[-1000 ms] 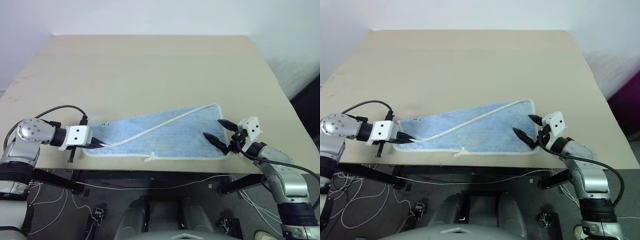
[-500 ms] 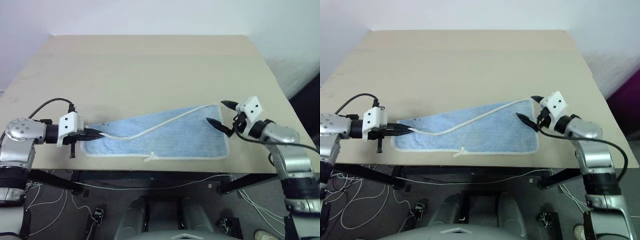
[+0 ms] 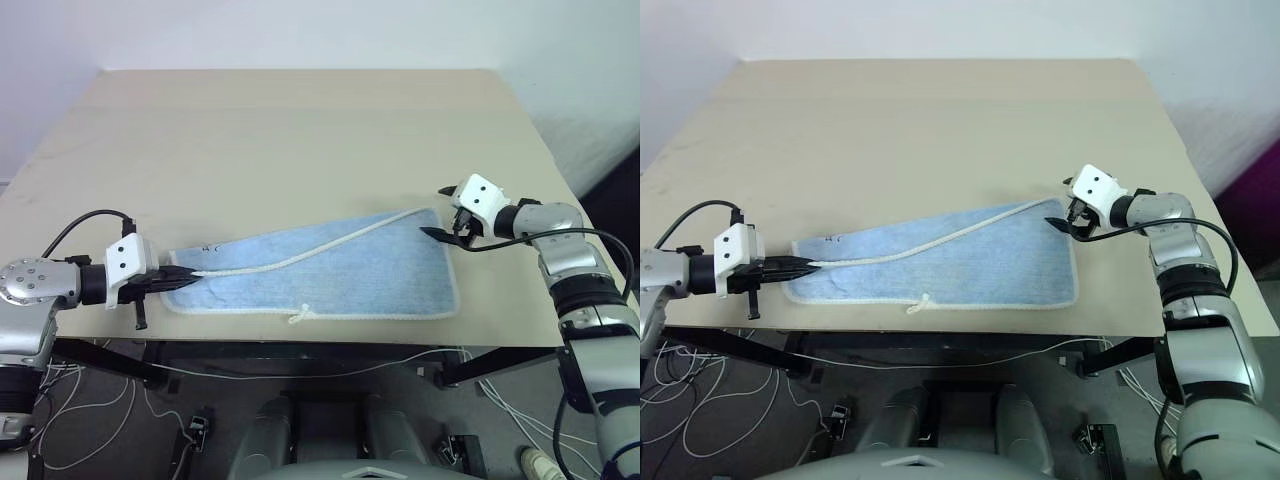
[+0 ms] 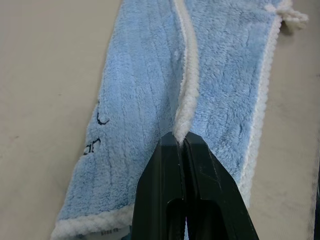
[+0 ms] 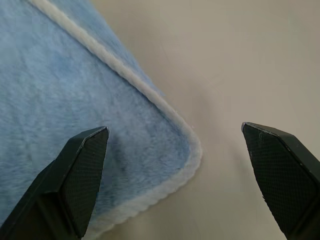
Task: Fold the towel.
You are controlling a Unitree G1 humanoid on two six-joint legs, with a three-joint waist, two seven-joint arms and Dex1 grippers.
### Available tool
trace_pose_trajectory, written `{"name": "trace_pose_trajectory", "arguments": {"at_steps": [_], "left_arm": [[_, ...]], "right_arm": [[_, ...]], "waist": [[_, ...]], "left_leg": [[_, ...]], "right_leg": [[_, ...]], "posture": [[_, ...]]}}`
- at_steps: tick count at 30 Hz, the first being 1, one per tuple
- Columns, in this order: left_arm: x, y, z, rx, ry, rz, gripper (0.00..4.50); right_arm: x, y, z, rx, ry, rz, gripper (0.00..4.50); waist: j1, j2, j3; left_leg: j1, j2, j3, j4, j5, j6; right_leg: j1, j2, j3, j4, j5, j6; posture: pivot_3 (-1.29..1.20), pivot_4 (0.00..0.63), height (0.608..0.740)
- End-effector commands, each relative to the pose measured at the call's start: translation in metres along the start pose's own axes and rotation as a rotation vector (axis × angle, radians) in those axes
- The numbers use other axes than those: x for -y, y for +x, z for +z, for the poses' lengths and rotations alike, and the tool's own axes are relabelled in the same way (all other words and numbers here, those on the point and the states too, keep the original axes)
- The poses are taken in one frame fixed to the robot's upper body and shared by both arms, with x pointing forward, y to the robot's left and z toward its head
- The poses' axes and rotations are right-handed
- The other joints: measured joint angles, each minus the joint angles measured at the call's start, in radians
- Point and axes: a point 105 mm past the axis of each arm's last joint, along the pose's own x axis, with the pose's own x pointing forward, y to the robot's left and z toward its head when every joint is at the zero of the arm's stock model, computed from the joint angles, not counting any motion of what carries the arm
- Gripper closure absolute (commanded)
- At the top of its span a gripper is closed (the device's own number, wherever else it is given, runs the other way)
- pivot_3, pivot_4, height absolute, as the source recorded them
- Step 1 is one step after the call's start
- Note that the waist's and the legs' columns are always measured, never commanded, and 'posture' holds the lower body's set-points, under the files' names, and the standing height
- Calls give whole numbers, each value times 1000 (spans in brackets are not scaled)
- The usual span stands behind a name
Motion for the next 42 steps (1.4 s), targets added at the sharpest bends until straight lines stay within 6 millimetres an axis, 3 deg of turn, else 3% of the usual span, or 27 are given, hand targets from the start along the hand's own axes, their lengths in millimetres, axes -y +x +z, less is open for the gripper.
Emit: {"name": "trace_pose_trajectory", "arguments": {"at_steps": [1, 8, 9, 12, 15, 23, 34, 42], "left_arm": [[-4, -4, 10, 8, 39, 23, 4468], [-2, -2, 12, 9, 35, 21, 4468], [-2, -2, 12, 9, 35, 20, 4497], [-1, -2, 12, 5, 33, 19, 4500], [0, -1, 11, 2, 33, 17, 4500], [0, -1, 11, -1, 30, 17, 4500], [1, 0, 11, -2, 28, 17, 4500], [-5, -3, 14, 23, 32, 62, 4500]], "right_arm": [[10, 4, 8, 6, -19, -29, 0], [11, 12, 7, -8, 1, -32, 0], [11, 13, 7, -6, 9, -33, 189], [9, 15, 6, -7, 39, -34, 1087], [7, 16, 3, -15, 46, -25, 1606], [6, 17, 2, -16, 50, -27, 4380], [11, 14, 6, 13, 27, -65, 4445], [22, 9, 17, 28, -116, -116, 4445]], "waist": [[0, 0, 0], [-4, 1, 0], [-4, 1, 0], [-11, 1, 1], [-21, 1, 1], [-21, 1, 1], [-21, 2, 1], [-21, 2, 1]], "left_leg": [[0, 0, 0, 0, 0, 0], [0, 0, 0, 0, 0, 0], [0, 0, 0, 0, 0, 0], [0, 0, 0, 0, 0, 0], [0, 0, 0, 0, 0, 0], [0, 0, 0, 0, 0, 0], [0, 0, 0, 0, 0, 0], [0, 0, 0, 0, 0, 0]], "right_leg": [[0, 0, 0, 0, 0, 0], [0, 0, 0, 0, 0, 0], [0, 0, 0, 0, 0, 0], [0, 0, 0, 0, 0, 0], [0, 0, 0, 0, 0, 0], [0, 0, 0, 0, 0, 0], [0, 0, 0, 0, 0, 0], [0, 0, 0, 0, 0, 0]], "posture": [[0, 150, 740], [0, 150, 740], [0, 150, 740], [0, 150, 740], [0, 150, 740], [0, 150, 740], [0, 150, 740], [0, 150, 740]]}}
